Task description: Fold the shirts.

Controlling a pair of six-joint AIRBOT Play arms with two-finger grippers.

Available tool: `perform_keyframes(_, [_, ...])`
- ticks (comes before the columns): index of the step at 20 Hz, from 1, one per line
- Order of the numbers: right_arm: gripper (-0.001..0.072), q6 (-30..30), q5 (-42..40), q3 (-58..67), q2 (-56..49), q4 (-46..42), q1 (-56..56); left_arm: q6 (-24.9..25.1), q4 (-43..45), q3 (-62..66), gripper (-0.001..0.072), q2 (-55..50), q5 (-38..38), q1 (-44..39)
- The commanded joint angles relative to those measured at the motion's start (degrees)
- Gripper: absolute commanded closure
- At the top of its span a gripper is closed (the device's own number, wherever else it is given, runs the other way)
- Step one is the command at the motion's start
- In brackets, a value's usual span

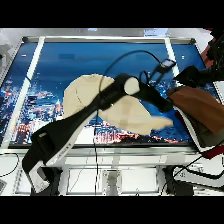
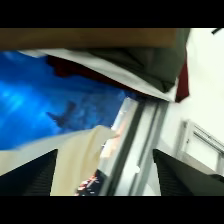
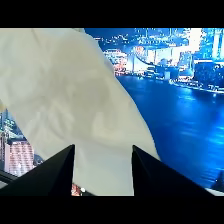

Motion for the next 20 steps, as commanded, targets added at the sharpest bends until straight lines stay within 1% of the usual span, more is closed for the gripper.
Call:
perform_keyframes(1, [0.0299,0.0,0.52,0.02,0.02,-0.55,0.02,-0.39,3.39,1.05,0.0004,1.05,-7.54,7.41])
perform_keyframes(2, [0.03,0.15,1.49,0.02,0.02,-0.83,0.04,-0.39,7.61,1.05,0.0005,1.55,-10.67,10.25])
perform_keyframes(5, [0.03,0.15,7.17,-0.96,0.02,-0.92,0.09,-3.41,26.53,0.94,0.001,2.29,-21.79,20.39])
perform_keyframes(6, [0.03,0.15,8.07,-2.08,0.04,-0.92,0.09,-3.69,30.58,0.46,0.001,2.29,-24.37,23.69])
perform_keyframes(7, [0.03,0.2,8.26,-3.52,0.04,-0.9,0.09,-3.67,32.83,-0.57,0.0011,2.29,-26.05,27.52])
perform_keyframes(10, [0.03,1.4,8.26,-9.68,0.24,-0.37,1.38,-3.74,31.17,-3.72,0.0012,2.27,-27.15,38.01])
perform_keyframes(13, [0.03,1.53,4.61,-17.2,1.66,-0.28,5.75,-3.85,21.11,-4.17,0.0012,1.07,-26.69,47.98])
perform_keyframes(15, [0.03,2.4,-0.26,-21.77,3.37,-0.24,9.86,-3.61,17.42,-4.17,0.0012,-0.66,-26.71,52.85])
perform_keyframes(18, [0.03,4.81,-6.93,-26.34,6.47,-0.11,15.78,-0.02,17.9,-4.17,0.0012,-4.04,-27.08,55.91])
perform_keyframes(20, [0.03,6.71,-9.29,-27.34,8.48,-0.09,19.71,2.21,19.08,-4.17,0.0012,-6.82,-26.77,56.28])
